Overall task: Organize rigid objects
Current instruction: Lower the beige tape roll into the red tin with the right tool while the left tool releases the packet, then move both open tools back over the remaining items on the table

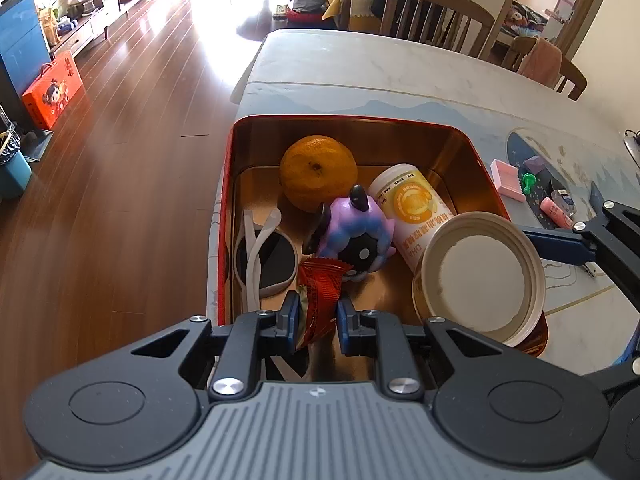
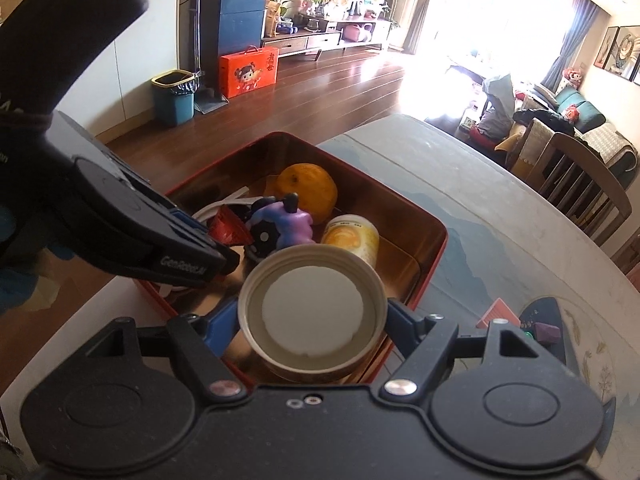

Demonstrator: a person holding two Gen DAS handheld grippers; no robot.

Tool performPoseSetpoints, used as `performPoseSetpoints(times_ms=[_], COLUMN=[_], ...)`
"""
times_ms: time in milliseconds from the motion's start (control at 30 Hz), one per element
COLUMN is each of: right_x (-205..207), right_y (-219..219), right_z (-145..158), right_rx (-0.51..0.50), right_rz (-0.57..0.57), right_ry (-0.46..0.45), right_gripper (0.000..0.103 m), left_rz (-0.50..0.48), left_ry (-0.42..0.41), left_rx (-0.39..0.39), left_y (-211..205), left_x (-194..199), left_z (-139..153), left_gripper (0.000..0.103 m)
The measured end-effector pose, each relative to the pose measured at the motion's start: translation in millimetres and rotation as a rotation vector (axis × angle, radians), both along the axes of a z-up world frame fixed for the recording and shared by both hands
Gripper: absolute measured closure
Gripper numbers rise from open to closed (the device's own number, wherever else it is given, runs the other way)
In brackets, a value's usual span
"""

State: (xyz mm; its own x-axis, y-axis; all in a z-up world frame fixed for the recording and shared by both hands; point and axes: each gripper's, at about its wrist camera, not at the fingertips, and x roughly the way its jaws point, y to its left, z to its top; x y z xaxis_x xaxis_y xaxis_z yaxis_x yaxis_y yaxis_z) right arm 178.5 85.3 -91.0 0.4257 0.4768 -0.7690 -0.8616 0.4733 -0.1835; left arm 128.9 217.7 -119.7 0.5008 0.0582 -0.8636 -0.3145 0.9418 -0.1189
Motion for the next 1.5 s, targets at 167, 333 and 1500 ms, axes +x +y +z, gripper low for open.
performPoseSetpoints(times_ms=[167, 333, 1500], right_x=[-1, -2, 17], right_y=[-3, -6, -120], right_z=[2, 2, 69], right_rx=[0.002, 0.014, 0.238], right_rz=[0.007, -0.004, -0.068], right_ry=[-0.004, -0.005, 0.072], right_gripper=[0.024, 0.023, 0.002], left_rz=[-0.006, -0.009, 0.071], left_ry=[0.012, 0.024, -0.152], left_rx=[0.004, 0.003, 0.113], left_y=[-5, -9, -84], left_x=[4, 6, -19], left_z=[-1, -3, 61], left_gripper=[0.084, 0.083, 0.030])
